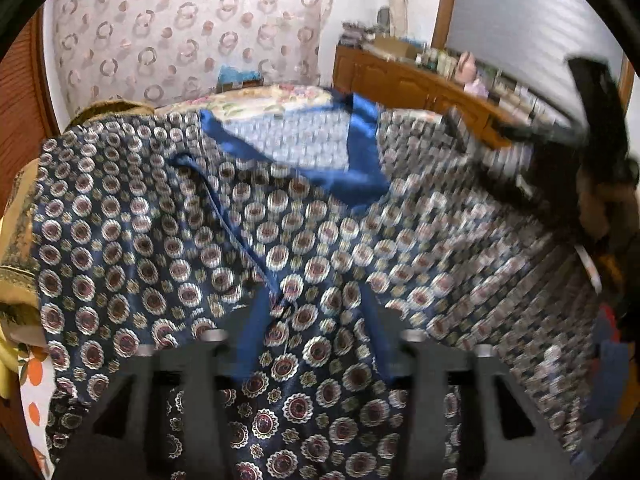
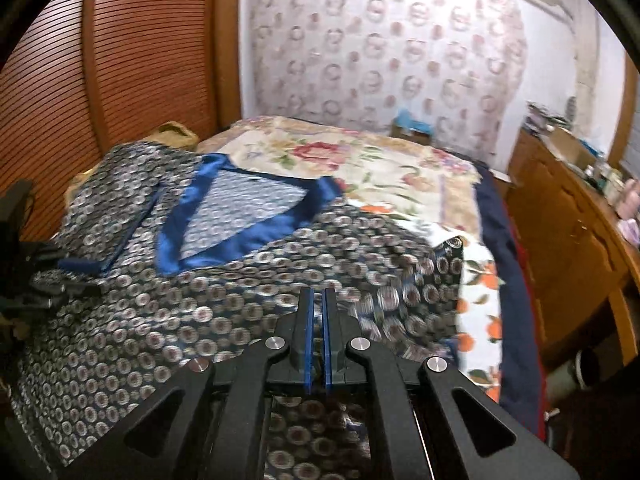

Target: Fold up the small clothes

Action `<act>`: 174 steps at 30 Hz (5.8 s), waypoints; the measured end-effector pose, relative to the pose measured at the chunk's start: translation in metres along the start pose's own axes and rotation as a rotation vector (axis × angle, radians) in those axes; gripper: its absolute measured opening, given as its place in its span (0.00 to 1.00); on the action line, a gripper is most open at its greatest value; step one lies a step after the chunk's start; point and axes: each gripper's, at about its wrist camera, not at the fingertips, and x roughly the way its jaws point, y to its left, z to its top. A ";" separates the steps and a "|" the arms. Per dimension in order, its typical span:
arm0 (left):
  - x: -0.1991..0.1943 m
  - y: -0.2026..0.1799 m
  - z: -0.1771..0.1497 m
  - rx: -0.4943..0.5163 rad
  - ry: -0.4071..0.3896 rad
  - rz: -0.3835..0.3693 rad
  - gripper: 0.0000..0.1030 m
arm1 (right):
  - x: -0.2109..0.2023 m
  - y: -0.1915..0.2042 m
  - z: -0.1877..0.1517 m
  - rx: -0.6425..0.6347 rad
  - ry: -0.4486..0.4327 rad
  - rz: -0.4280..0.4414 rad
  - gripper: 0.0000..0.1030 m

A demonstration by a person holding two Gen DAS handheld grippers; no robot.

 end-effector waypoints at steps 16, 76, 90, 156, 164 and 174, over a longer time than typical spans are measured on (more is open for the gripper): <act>-0.064 -0.026 0.024 0.083 -0.180 0.043 1.00 | -0.014 -0.097 -0.031 0.215 0.060 -0.183 0.49; -0.037 0.109 0.040 -0.119 -0.082 0.224 1.00 | 0.130 -0.107 0.051 0.205 0.185 -0.052 0.05; -0.023 0.159 0.067 -0.140 -0.050 0.258 1.00 | 0.144 -0.115 0.064 0.166 0.126 -0.143 0.03; -0.174 0.118 -0.108 -0.197 -0.225 0.169 0.02 | -0.152 -0.011 -0.147 0.262 -0.036 -0.037 0.01; -0.165 0.121 -0.133 -0.205 -0.159 0.198 0.02 | -0.147 -0.013 -0.159 0.251 0.061 -0.034 0.01; -0.168 0.110 -0.133 -0.162 -0.138 0.224 0.03 | -0.139 0.014 -0.127 0.174 0.046 -0.052 0.02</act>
